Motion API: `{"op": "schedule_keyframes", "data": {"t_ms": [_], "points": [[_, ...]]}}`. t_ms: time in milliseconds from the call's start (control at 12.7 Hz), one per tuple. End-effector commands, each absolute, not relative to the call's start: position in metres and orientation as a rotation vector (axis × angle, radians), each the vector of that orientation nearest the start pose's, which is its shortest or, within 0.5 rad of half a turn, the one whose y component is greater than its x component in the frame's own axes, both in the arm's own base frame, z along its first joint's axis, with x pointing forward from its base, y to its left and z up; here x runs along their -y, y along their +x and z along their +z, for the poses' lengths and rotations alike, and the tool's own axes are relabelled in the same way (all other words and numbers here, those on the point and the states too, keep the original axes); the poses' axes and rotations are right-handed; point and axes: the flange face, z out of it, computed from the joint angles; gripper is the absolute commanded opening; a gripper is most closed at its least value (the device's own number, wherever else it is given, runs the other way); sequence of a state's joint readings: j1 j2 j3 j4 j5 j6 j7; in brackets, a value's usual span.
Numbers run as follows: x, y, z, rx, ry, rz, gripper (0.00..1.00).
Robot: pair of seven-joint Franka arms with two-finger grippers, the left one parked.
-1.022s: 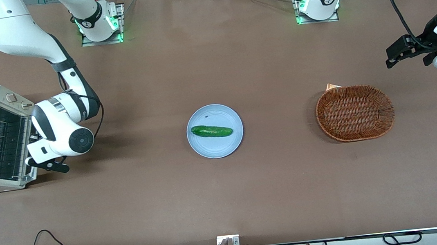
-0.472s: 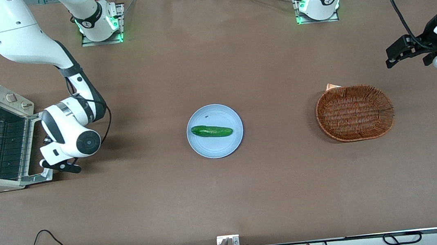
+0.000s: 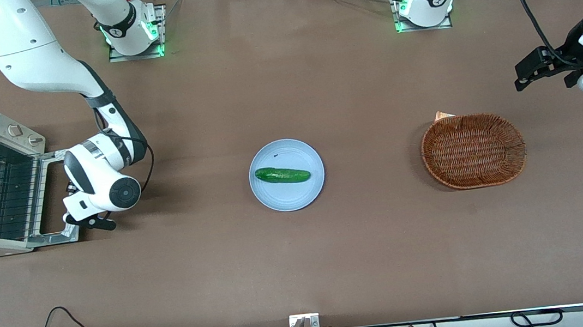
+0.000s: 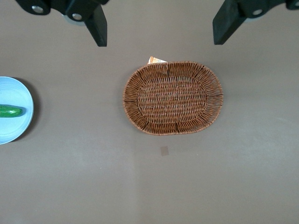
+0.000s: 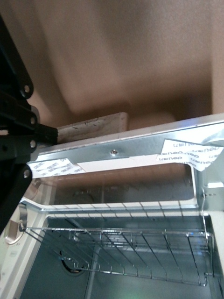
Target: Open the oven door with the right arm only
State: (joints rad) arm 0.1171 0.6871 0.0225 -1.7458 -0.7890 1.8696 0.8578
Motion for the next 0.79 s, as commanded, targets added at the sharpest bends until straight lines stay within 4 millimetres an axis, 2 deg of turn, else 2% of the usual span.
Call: {"op": "schedule_keyframes", "data": {"t_ms": [0,551,708], "points": [[-0.02,0.609,0.155,0.324,2.277,-0.226,0.03],[-0.032,0.609,0.149,0.419,2.382,-0.268,0.03],[-0.038,0.622,0.167,0.457,2.444,-0.297,0.04]]}}
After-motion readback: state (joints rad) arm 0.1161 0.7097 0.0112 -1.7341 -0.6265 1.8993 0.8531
